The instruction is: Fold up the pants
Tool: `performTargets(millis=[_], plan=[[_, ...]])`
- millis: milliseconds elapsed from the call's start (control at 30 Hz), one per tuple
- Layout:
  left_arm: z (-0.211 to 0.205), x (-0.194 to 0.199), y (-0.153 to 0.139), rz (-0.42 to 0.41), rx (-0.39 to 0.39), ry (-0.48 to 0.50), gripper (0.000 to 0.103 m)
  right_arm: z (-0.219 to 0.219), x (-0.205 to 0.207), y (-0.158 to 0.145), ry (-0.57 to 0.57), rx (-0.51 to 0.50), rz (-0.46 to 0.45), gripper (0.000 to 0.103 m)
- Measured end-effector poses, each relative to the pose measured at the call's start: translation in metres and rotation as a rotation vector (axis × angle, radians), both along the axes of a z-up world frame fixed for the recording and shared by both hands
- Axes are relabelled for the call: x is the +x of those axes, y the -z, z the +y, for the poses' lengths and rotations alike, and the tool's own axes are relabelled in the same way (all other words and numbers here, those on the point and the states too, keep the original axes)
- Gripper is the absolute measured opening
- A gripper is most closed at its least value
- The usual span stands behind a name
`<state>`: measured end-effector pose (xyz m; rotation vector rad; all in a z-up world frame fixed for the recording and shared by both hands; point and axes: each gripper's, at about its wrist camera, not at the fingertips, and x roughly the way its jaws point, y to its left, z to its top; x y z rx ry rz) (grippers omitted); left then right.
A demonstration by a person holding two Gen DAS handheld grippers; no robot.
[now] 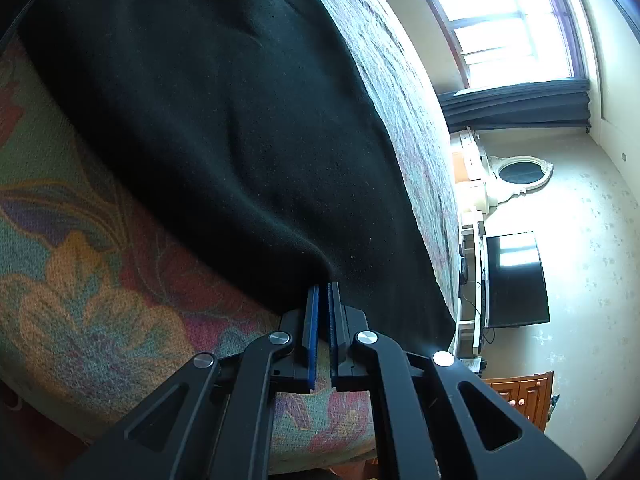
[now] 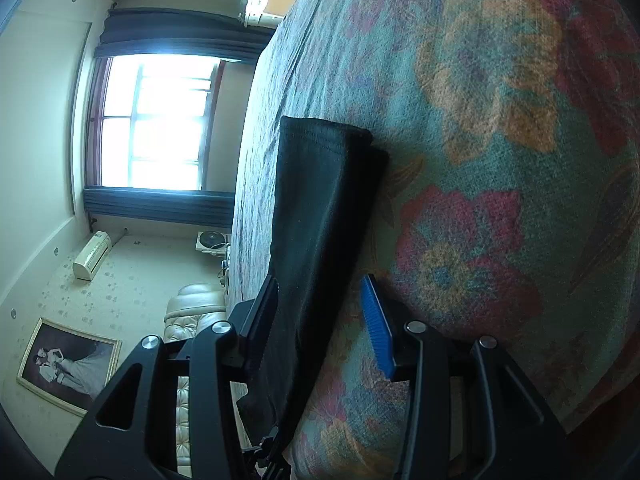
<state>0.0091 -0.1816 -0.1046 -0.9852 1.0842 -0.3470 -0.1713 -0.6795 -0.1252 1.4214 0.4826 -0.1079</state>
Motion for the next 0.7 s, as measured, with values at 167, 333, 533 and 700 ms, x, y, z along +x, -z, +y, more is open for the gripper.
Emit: performTargets(millis=[167, 333, 533, 700], plan=[[0.001, -0.008, -0.002, 0.001, -0.020, 0.006, 0.003, -0.003, -0.011, 0.002, 0.013, -0.005, -0.003, 0.043], [0.003, -0.007, 0.004, -0.010, -0.038, 0.032, 0.004, -0.008, -0.015, 0.001, 0.019, -0.022, -0.005, 0.044], [0.007, -0.017, -0.018, -0.079, -0.018, 0.156, 0.008, -0.025, -0.028, -0.007, 0.087, -0.051, -0.011, 0.049], [0.028, -0.011, -0.040, -0.191, 0.054, 0.162, 0.056, -0.037, -0.024, -0.005, 0.117, -0.041, -0.010, 0.052]])
